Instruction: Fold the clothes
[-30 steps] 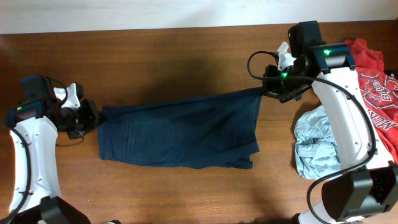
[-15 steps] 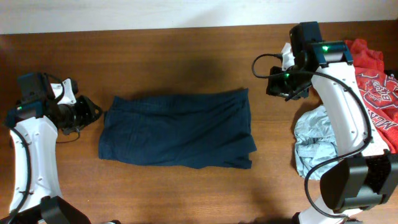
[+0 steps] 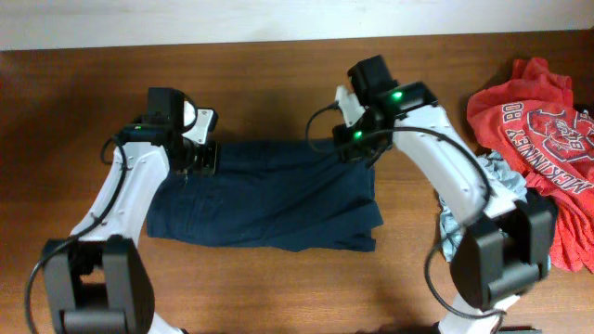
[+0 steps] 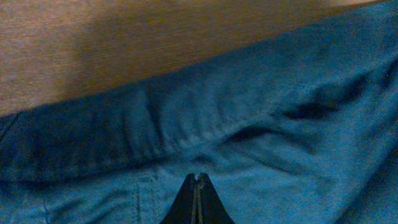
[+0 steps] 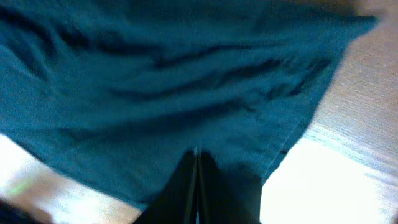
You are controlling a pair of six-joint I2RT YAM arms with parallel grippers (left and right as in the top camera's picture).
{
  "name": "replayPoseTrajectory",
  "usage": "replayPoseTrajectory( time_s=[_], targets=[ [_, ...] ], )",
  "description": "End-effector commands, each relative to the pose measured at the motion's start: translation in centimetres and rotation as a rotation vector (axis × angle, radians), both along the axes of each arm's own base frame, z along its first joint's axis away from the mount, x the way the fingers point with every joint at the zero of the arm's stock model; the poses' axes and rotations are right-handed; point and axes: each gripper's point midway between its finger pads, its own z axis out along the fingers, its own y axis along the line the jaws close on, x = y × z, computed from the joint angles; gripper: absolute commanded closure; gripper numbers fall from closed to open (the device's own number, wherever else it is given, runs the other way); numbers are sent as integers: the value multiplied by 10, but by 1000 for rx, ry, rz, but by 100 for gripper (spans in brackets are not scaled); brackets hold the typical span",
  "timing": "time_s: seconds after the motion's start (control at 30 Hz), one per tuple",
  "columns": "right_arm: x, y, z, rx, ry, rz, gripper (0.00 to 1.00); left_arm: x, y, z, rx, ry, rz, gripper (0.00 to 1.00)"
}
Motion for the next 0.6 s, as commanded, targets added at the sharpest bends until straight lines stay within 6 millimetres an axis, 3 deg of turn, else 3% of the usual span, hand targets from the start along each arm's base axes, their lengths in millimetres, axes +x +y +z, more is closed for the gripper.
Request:
replayPoseTrajectory(
  time_s=[0.0,0.13,0.27,0.33,0.47,0.57],
  targets=[
    [-6,9,-43,-8,57,31,96,16,17,-22,111,-9,11,100],
    [3,11,-79,-6,44,29,96,44,32,-37,169,-74,96,100],
    [9,9,-115,-19,41,20,96,60,41,-35,147,-123,174,99],
    [16,2,-115,-18,36,-3,95,58,52,-36,185,-117,197,99],
    [28,-44,-120,-117,20,-96,94,47,78,-40,277,-71,247,99],
    [37,-97,-122,-247,9,-195,94,39,95,-44,280,-33,284,99]
  ],
)
